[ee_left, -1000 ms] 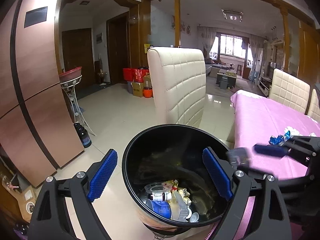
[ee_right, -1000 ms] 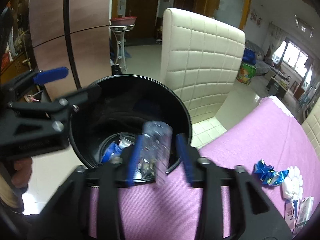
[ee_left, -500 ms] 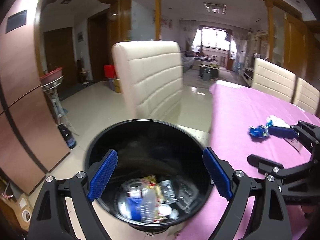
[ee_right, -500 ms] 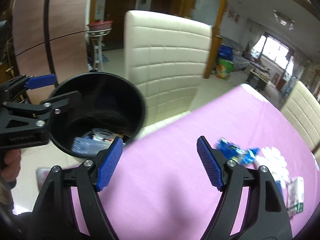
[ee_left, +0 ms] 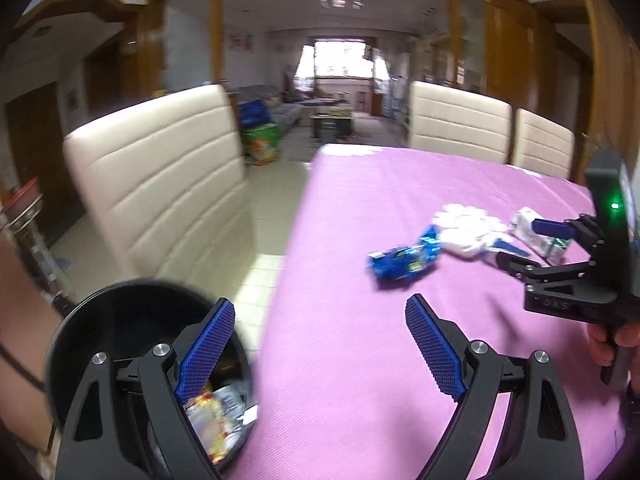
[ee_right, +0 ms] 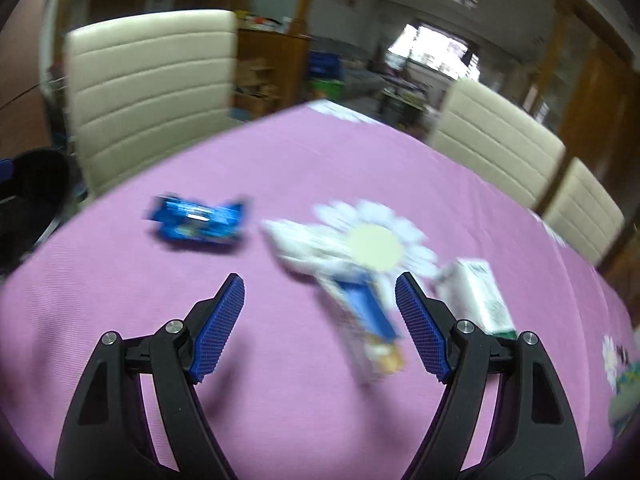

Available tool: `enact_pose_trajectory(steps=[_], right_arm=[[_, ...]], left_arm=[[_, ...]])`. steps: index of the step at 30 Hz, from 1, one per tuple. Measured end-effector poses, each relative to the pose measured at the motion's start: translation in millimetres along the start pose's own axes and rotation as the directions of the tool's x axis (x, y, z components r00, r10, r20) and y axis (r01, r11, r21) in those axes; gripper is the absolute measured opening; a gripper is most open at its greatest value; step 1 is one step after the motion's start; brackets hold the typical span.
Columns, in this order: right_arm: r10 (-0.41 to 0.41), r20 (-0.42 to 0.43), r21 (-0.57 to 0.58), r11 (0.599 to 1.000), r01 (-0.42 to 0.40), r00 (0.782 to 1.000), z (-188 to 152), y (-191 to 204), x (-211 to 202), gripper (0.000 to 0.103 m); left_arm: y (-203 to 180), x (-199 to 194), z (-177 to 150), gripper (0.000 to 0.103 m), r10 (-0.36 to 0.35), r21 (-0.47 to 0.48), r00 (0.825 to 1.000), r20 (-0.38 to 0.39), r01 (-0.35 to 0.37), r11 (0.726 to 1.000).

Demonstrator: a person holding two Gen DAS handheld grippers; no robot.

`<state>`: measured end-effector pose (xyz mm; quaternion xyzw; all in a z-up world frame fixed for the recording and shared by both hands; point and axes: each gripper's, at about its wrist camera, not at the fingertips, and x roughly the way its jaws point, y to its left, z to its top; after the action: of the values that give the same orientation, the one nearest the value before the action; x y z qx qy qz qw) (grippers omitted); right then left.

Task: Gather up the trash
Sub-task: 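Grasp the blue candy wrapper with the left tool while the right grasps the torn cardboard box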

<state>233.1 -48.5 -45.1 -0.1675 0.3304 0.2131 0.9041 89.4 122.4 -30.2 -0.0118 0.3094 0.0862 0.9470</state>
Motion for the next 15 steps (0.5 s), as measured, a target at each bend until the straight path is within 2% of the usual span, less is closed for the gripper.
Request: enact_pose_trajectory(steps=[7,11,15], right_arm=[[0.077,-0.056,0.119,0.990,-0.070,0.995,0.7,-34.7,21.3,0.078],[0.153,-0.106,0.188,0.973,-0.131,0.983,-7.6,-46.2,42.8,0.078],[0.125,-0.111,0.159,0.982,-0.107,0.986,-10.7,-43.9,43.7,0.078]], left_arm=[[-56.6,51.7,29.5,0.085,-0.078,0.122,0.995,-0.061,0.085,0.989],[-78.8,73.4,34.8,0.085,-0.026,0.210,0.999,-0.031,0.032,0.977],[-85.2,102.3,40.8,0.085,0.002,0.237,0.998,-0.067,0.014,0.971]])
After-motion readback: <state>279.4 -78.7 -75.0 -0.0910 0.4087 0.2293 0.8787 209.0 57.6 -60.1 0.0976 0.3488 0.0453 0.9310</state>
